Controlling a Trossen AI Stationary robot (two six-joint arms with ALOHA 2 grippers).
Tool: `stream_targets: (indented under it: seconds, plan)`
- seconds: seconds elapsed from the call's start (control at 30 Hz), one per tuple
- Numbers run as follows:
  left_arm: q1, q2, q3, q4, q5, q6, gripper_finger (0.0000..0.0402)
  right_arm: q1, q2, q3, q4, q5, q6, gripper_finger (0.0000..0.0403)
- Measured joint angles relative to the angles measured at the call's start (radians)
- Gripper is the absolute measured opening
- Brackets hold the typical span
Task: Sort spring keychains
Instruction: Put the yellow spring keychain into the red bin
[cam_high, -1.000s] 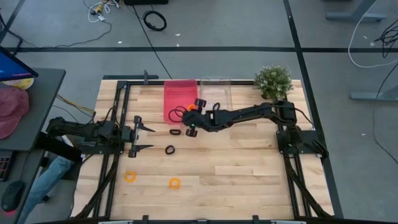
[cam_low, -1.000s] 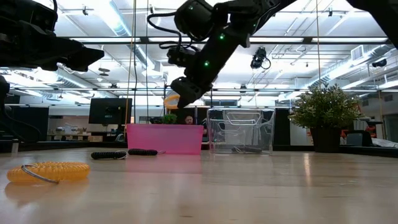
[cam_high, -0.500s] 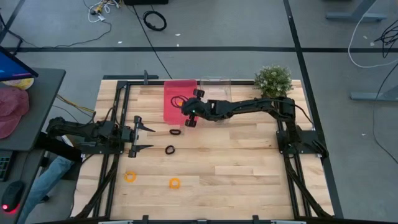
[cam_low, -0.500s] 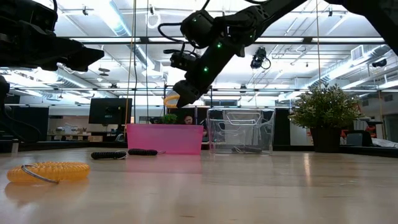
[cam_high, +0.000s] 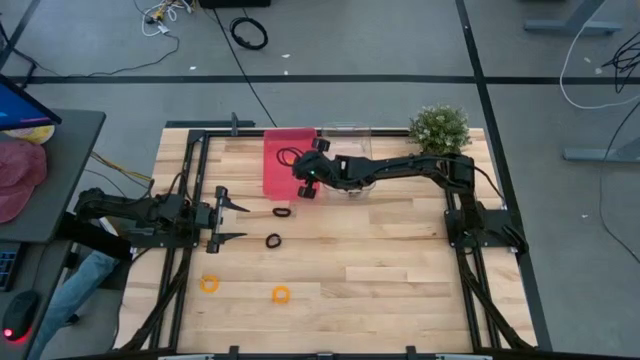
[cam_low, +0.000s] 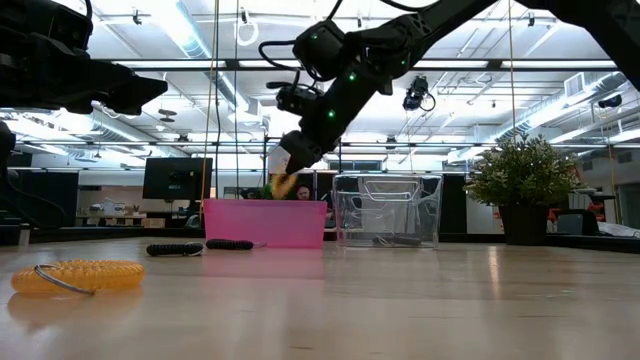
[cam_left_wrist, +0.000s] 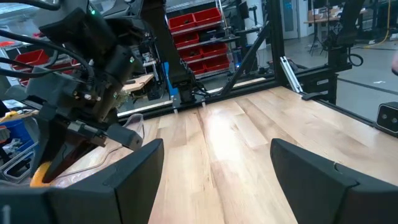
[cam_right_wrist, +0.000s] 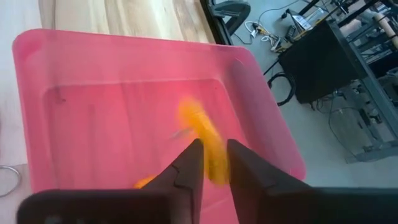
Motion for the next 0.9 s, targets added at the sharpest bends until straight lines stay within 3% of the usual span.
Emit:
stream_targets:
  seconds: [0.5,0.63,0.9]
  plan:
    - [0.0,0.0,0.0,0.0,0.0,0.0,0.0298,0.008,-0.012,0.033,-0.031,0.005,-0.02,0.0192]
    - [0.0,0.0,0.0,0.0,0.0,0.0,0.0298,0.026,-0.043,0.035,-0.049,0.016,-0.071,0.0205]
    - [0.0,0.0,0.0,0.0,0.0,0.0,0.0298,0.075,-0.131,0.036,-0.074,0.137,-0.227,0.0208]
